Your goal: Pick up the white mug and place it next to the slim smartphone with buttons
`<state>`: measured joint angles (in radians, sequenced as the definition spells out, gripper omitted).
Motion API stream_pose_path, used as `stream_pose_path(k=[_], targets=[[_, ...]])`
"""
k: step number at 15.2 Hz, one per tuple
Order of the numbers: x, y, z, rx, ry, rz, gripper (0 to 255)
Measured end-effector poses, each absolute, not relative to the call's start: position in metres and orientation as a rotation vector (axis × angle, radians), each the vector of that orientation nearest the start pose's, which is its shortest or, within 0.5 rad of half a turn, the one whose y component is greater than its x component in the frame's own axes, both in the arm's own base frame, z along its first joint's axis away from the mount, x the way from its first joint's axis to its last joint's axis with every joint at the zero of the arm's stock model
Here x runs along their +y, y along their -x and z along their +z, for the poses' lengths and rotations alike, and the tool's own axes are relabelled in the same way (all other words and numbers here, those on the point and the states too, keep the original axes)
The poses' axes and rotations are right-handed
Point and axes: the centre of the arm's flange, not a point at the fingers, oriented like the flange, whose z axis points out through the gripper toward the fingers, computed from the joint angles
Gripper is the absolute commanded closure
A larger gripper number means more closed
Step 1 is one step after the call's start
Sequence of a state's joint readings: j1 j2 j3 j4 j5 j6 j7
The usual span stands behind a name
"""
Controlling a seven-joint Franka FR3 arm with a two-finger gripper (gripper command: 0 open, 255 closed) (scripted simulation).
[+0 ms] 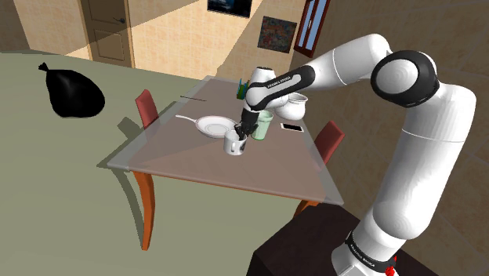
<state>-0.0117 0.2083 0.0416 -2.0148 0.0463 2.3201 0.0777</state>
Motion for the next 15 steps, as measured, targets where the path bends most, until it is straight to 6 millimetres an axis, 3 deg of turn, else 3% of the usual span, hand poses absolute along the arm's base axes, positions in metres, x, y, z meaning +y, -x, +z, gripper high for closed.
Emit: stream_pose_path(k=[15], targets=[[0.018,-0.600,0.437,0.122,3.087,-0.146,255]])
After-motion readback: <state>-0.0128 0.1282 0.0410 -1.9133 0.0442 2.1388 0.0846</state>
